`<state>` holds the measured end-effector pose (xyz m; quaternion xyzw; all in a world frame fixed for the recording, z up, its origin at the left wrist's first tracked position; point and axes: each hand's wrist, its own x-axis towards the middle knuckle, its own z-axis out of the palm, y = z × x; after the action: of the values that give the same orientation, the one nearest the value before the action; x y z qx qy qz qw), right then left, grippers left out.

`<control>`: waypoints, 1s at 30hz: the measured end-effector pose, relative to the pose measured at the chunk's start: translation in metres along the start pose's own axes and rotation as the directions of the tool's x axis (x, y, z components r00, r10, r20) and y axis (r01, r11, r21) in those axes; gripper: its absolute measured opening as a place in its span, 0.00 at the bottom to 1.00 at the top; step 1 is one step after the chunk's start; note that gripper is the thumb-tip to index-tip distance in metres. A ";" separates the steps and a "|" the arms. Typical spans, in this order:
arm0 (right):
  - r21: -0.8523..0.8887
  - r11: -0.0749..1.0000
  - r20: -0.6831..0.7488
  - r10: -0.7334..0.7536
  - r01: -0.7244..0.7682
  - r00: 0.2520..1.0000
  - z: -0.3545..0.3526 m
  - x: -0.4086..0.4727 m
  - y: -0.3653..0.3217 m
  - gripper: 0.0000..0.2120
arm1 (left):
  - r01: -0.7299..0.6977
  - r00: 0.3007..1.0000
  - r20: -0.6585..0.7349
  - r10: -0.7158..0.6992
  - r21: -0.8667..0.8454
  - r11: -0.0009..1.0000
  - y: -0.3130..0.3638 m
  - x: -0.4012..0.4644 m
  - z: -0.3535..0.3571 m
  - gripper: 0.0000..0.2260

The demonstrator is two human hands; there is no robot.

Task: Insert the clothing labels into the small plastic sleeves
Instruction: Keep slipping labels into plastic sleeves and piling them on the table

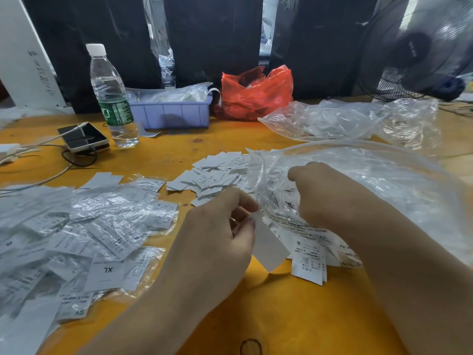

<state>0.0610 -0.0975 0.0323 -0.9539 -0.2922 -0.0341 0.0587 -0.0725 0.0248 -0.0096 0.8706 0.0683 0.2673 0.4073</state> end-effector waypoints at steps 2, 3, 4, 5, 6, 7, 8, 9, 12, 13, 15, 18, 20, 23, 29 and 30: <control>0.032 0.999 -0.062 -0.008 0.010 0.998 -0.003 -0.002 -0.001 0.20 | 0.000 1.000 0.003 0.000 0.005 1.000 0.001 0.000 0.000 0.08; 0.046 0.999 -0.094 -0.018 0.023 0.995 -0.004 -0.003 -0.003 0.20 | -0.001 1.000 0.001 0.001 0.008 1.000 0.001 0.000 0.000 0.08; 0.061 0.997 -0.126 -0.032 0.040 0.991 -0.006 -0.005 -0.004 0.20 | -0.001 1.000 -0.001 0.001 0.008 1.000 0.001 0.000 0.000 0.08; 0.075 0.995 -0.156 -0.048 0.060 0.987 -0.007 -0.006 -0.006 0.20 | -0.002 1.000 -0.004 0.002 0.008 1.000 0.001 0.000 0.000 0.08; 0.087 0.993 -0.182 -0.063 0.080 0.981 -0.009 -0.008 -0.007 0.20 | -0.001 1.000 -0.007 0.001 0.007 1.000 0.001 0.001 0.000 0.08; 0.098 0.991 -0.202 -0.075 0.096 0.977 -0.010 -0.009 -0.009 0.20 | 0.000 1.000 -0.010 0.000 0.007 1.000 0.001 0.001 -0.001 0.08; 0.105 0.989 -0.213 -0.081 0.105 0.974 -0.012 -0.010 -0.010 0.20 | 0.001 1.000 -0.013 -0.001 0.005 1.000 0.001 0.001 -0.001 0.08; 0.110 0.988 -0.217 -0.083 0.109 0.973 -0.013 -0.011 -0.010 0.20 | 0.003 1.000 -0.015 -0.003 0.003 1.000 0.001 0.002 -0.001 0.08; 0.113 0.988 -0.216 -0.077 0.104 0.973 -0.017 -0.013 -0.011 0.20 | 0.007 1.000 -0.014 -0.007 0.005 1.000 0.000 0.002 -0.001 0.08; 0.114 0.987 -0.223 -0.084 0.112 0.971 -0.018 -0.014 -0.011 0.20 | 0.006 1.000 -0.013 -0.006 0.008 1.000 0.000 0.002 -0.001 0.08; 0.115 0.984 -0.254 -0.102 0.134 0.962 -0.021 -0.016 -0.012 0.20 | 0.008 1.000 -0.009 -0.008 0.009 1.000 0.000 0.002 -0.001 0.08; 0.097 0.987 -0.292 -0.096 0.129 0.952 -0.024 -0.019 -0.013 0.21 | 0.008 1.000 -0.005 -0.008 0.009 1.000 0.000 0.002 0.000 0.08; 0.090 0.989 -0.301 -0.088 0.120 0.950 -0.024 -0.019 -0.012 0.21 | 0.009 1.000 -0.011 -0.009 0.015 1.000 0.000 0.002 0.000 0.08; 0.086 0.991 -0.322 -0.070 0.103 0.944 -0.027 -0.019 -0.011 0.19 | 0.014 1.000 -0.015 -0.014 0.019 1.000 0.000 0.002 0.000 0.08; 0.064 0.994 -0.179 -0.075 0.087 0.981 -0.026 -0.021 -0.012 0.19 | 0.013 1.000 -0.007 -0.013 0.014 1.000 0.000 0.001 0.000 0.08; 0.059 0.994 -0.138 -0.081 0.090 0.987 -0.024 -0.021 -0.013 0.18 | 0.015 1.000 -0.002 -0.015 0.012 1.000 0.000 0.001 0.000 0.08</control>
<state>0.0353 -0.1017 0.0553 -0.9336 -0.3291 -0.0917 0.1077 -0.0711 0.0248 -0.0089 0.8723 0.0767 0.2646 0.4040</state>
